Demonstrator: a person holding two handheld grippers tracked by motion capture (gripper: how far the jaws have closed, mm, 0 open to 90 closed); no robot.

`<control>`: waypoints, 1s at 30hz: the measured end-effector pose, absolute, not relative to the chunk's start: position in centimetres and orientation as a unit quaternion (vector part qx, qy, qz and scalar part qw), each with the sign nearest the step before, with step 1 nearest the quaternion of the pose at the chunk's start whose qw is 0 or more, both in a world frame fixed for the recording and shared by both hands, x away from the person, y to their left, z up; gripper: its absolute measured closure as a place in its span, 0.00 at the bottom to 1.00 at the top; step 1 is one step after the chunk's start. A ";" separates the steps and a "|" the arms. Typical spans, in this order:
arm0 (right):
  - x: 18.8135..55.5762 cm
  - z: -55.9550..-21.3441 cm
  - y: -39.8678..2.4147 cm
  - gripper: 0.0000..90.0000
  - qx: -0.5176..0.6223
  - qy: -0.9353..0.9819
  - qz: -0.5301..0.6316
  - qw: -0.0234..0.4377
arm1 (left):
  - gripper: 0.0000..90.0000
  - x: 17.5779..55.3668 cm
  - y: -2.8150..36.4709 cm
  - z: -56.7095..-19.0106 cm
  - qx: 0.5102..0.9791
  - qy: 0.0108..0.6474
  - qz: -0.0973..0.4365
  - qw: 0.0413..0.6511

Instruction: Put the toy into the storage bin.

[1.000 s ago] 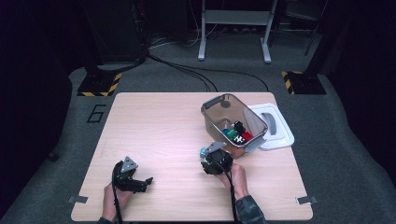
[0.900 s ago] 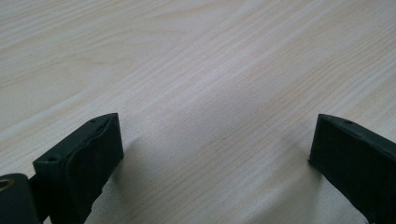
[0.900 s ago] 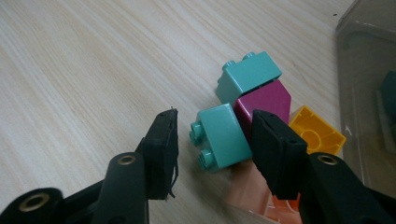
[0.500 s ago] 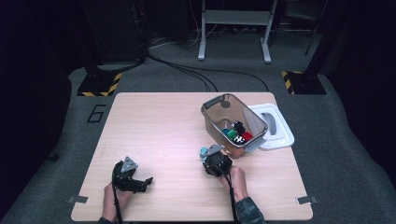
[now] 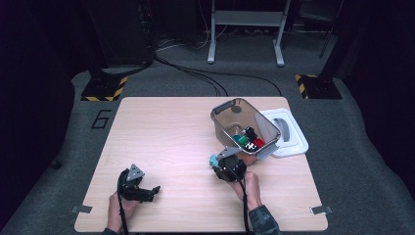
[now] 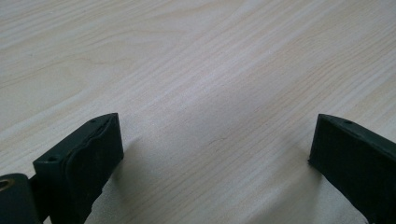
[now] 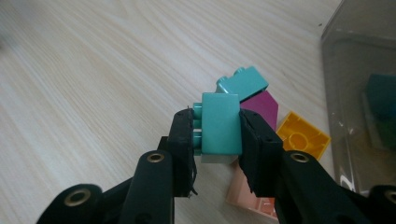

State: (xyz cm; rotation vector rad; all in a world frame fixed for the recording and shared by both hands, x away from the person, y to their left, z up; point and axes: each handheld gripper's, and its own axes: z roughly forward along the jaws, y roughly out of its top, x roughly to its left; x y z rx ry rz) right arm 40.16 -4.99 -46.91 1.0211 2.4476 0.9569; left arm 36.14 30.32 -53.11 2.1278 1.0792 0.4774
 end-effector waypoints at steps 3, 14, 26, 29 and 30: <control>40.1 -46.0 -5.1 0.75 0.354 0.854 0.343 0.164 | 0.03 36.1 30.3 -53.1 0.819 0.418 0.184 0.347; 40.3 -43.1 -5.6 0.75 0.365 0.840 0.363 0.172 | 0.03 36.1 30.3 -53.1 0.819 0.418 0.184 0.348; 40.9 -40.0 -6.5 0.75 0.367 0.828 0.381 0.182 | 0.03 36.1 30.3 -53.1 0.819 0.418 0.184 0.347; 40.9 -39.3 -6.7 0.75 0.363 0.827 0.386 0.187 | 0.03 36.1 30.3 -53.1 0.819 0.418 0.184 0.347; 40.9 -39.0 -6.8 0.75 0.365 0.824 0.389 0.189 | 0.03 36.1 30.3 -53.1 0.819 0.418 0.184 0.347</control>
